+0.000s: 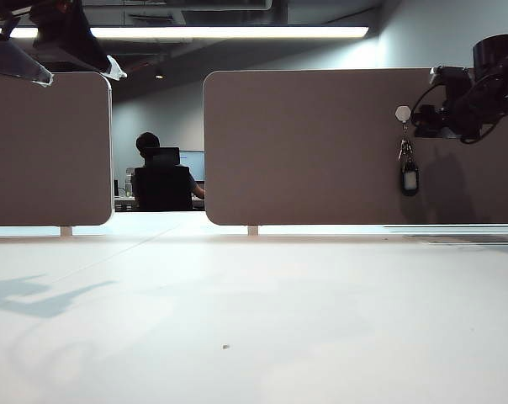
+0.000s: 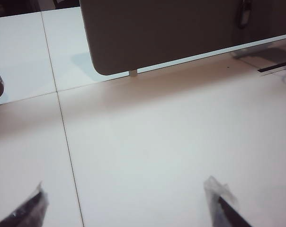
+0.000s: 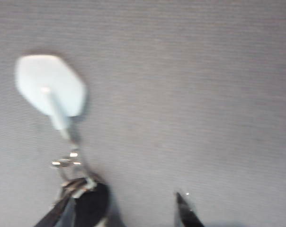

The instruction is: Hang the bunch of keys on the hook.

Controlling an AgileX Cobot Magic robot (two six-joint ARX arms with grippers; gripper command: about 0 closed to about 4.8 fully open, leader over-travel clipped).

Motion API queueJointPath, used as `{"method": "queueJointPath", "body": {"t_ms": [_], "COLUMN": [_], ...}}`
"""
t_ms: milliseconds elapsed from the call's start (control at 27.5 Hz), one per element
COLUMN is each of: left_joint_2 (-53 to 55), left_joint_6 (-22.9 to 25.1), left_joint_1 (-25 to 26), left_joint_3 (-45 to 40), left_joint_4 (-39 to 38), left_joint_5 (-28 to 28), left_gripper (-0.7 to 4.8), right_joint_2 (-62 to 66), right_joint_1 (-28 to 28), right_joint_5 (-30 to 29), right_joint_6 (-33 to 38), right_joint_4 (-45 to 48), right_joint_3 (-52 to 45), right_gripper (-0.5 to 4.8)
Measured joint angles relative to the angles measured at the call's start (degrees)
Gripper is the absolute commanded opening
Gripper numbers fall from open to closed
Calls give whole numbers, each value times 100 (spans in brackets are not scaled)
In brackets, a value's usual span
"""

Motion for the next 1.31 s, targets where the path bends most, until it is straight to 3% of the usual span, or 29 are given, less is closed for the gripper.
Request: {"method": "queueJointPath", "body": {"t_ms": [73,109,146,182,218,255,291,400,510,619,801,910,1092,1311], "left_joint_2": [0,0,0,0,-11,-35,-140,-350,-1233,-2291,-4081,-4555,-4780,-4791], "left_joint_6": [-2,0,-2,-4,-2,-2,-4,-39,-376,-411,-365,-365,-400,-1019], "left_joint_1": [0,0,0,0,0,0,0,-2,-4,4,0,2,-2,-2], "left_joint_3": [0,0,0,15,138,212,372,575,546,586,570,570,131,-634], "left_joint_4": [2,2,24,35,-20,-37,-44,-7,-192,-256,-2752,-3364,-3609,-3233], "left_joint_5": [0,0,0,0,81,149,278,330,-417,-1034,-1276,-1604,-1287,-837], "left_gripper": [479,479,479,144,8,-10,-6,-6,-6,-6,-6,-6,-6,-6], "right_joint_2": [-17,-52,-166,-260,-516,-654,-933,-1390,-2004,-2789,-4273,-5298,-7232,-8655], "right_joint_1": [31,31,24,24,26,28,33,46,389,656,1117,1252,1300,1362], "right_joint_5": [-20,-20,-17,-20,-15,-13,-13,-22,15,-52,-11,83,107,131], "right_joint_6": [-2,2,7,4,-66,-118,-378,-479,-337,-216,-415,-435,-435,-387], "right_joint_4": [-57,-157,-391,-566,-1110,-1414,-1996,-2505,-2682,-2636,-2463,-2365,-1751,-1545], "right_joint_3": [0,0,-7,-7,-9,-7,13,-133,-457,-778,-2168,-3565,-5716,-7364], "right_gripper": [202,46,-15,-10,-10,-10,-10,-10,-10,-10,-10,-10,-10,-9]}}
